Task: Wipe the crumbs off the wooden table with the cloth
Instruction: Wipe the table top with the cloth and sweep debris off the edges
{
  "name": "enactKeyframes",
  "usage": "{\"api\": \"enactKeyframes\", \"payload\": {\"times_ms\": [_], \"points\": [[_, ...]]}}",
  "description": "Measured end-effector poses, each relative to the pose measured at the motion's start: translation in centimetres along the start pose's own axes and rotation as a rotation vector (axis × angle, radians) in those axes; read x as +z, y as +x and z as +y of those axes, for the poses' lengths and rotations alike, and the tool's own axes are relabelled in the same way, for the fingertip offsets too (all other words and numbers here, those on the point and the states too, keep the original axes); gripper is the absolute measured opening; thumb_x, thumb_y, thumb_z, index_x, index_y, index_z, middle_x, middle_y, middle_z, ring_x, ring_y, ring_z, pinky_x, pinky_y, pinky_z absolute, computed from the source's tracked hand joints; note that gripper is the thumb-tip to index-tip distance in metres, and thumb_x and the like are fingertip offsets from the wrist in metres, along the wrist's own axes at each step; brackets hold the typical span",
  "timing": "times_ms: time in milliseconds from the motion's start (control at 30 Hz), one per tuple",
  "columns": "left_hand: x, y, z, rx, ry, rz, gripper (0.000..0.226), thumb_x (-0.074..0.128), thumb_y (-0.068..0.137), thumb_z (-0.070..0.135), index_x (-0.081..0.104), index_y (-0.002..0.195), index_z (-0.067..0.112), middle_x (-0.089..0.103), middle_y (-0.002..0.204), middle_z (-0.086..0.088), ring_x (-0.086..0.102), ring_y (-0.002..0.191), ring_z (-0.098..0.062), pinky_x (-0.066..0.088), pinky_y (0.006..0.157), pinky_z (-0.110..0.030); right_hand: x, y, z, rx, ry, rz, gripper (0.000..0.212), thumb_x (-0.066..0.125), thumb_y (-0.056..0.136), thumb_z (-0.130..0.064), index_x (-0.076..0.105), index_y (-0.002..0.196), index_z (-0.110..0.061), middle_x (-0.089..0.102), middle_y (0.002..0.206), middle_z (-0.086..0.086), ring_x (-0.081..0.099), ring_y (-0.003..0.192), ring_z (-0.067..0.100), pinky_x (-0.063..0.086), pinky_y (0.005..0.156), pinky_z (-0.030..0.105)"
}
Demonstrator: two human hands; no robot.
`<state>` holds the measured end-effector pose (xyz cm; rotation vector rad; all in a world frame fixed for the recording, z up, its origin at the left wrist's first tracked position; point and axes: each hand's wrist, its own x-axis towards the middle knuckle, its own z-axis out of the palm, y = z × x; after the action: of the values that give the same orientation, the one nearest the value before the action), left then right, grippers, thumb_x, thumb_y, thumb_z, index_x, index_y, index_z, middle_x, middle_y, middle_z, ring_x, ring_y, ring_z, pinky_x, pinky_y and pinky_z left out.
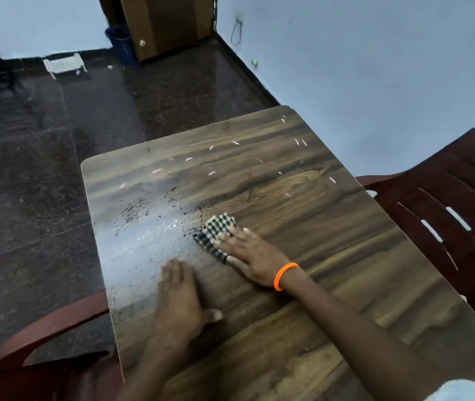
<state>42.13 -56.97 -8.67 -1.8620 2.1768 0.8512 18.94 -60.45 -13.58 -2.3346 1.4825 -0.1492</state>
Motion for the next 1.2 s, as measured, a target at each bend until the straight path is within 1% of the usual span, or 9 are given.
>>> {"api": "enactKeyframes", "payload": {"times_ms": [267, 333, 567, 633, 767, 833, 900, 1067, 1200], "points": [[2.2, 1.0, 7.4, 0.144, 0.163, -0.105, 0.137, 0.085, 0.070, 0.044, -0.014, 0.156, 0.006, -0.022, 0.164, -0.013, -0.018, 0.152, -0.029, 0.001, 0.126, -0.040, -6.7, -1.9, 12.3, 0.932, -0.035, 0.299, 0.053, 0.039, 0.105, -0.025, 0.031, 0.155, -0.008, 0.029, 0.162, 0.013, 0.024, 0.147, 0.037, 0.025, 0.119, 0.047], [1.9, 1.0, 7.6, 0.137, 0.196, -0.130, 0.137, 0.086, 0.069, 0.043, -0.012, 0.156, 0.005, -0.019, 0.164, -0.014, -0.015, 0.153, -0.030, 0.004, 0.126, -0.041, -5.9, -0.9, 10.5, 0.905, -0.055, 0.279, 0.056, 0.037, 0.106, -0.027, 0.026, 0.157, -0.007, 0.025, 0.164, 0.015, 0.021, 0.149, 0.039, 0.021, 0.122, 0.047], [0.8, 1.1, 10.1, 0.099, 0.356, -0.214, 0.137, 0.089, 0.067, 0.036, -0.008, 0.154, -0.006, -0.009, 0.163, -0.026, -0.003, 0.153, -0.040, 0.019, 0.124, -0.045, -2.2, -4.2, 5.3, 0.154, 0.052, 0.047, 0.052, 0.040, 0.107, -0.033, 0.030, 0.157, -0.024, 0.024, 0.165, -0.004, 0.007, 0.156, 0.018, 0.003, 0.127, 0.035], [0.7, 1.2, 10.4, 0.100, 0.392, -0.232, 0.137, 0.089, 0.066, 0.034, -0.008, 0.152, -0.009, -0.008, 0.162, -0.030, -0.001, 0.152, -0.043, 0.021, 0.123, -0.046, -3.3, -5.4, 8.1, 0.271, 0.012, 0.135, 0.051, 0.043, 0.107, -0.031, 0.034, 0.156, -0.024, 0.029, 0.164, -0.002, 0.013, 0.156, 0.020, 0.008, 0.126, 0.034], [0.8, 1.5, 10.6, 0.097, 0.423, -0.239, 0.137, 0.091, 0.064, 0.032, -0.006, 0.152, -0.010, -0.005, 0.160, -0.034, 0.003, 0.151, -0.047, 0.027, 0.121, -0.047, -7.2, -6.8, 15.1, 0.870, 0.054, 0.378, 0.048, 0.043, 0.104, -0.021, 0.041, 0.151, -0.010, 0.035, 0.160, 0.014, 0.027, 0.148, 0.036, 0.023, 0.120, 0.043], [0.9, 1.6, 10.7, 0.094, 0.425, -0.234, 0.138, 0.091, 0.063, 0.032, -0.004, 0.152, -0.010, -0.004, 0.160, -0.034, 0.003, 0.151, -0.047, 0.028, 0.120, -0.048, -8.1, -6.1, 16.4, 1.012, 0.046, 0.407, 0.050, 0.040, 0.104, -0.022, 0.037, 0.152, -0.009, 0.033, 0.159, 0.012, 0.025, 0.146, 0.036, 0.024, 0.120, 0.046], [0.9, 1.6, 10.9, 0.090, 0.435, -0.231, 0.137, 0.092, 0.063, 0.033, -0.003, 0.152, -0.010, -0.003, 0.160, -0.035, 0.004, 0.151, -0.048, 0.028, 0.120, -0.047, -7.8, -4.9, 16.0, 1.003, 0.021, 0.384, 0.052, 0.039, 0.105, -0.026, 0.033, 0.154, -0.009, 0.029, 0.162, 0.012, 0.022, 0.148, 0.037, 0.023, 0.122, 0.047], [1.0, 1.9, 11.2, 0.086, 0.460, -0.237, 0.136, 0.092, 0.063, 0.034, -0.001, 0.152, -0.010, 0.000, 0.159, -0.037, 0.008, 0.150, -0.050, 0.030, 0.120, -0.047, -6.9, -6.3, 15.2, 0.542, 0.107, 0.201, 0.052, 0.041, 0.107, -0.031, 0.031, 0.157, -0.025, 0.024, 0.166, -0.001, 0.010, 0.156, 0.022, 0.012, 0.128, 0.041], [1.1, 2.2, 11.1, 0.089, 0.471, -0.254, 0.137, 0.091, 0.064, 0.036, -0.003, 0.152, -0.009, -0.002, 0.160, -0.036, 0.005, 0.150, -0.050, 0.030, 0.120, -0.048, -8.2, -7.8, 19.7, 0.763, 0.058, 0.350, 0.050, 0.044, 0.105, -0.021, 0.038, 0.154, -0.015, 0.029, 0.164, 0.012, 0.019, 0.154, 0.030, 0.017, 0.125, 0.043]]}}
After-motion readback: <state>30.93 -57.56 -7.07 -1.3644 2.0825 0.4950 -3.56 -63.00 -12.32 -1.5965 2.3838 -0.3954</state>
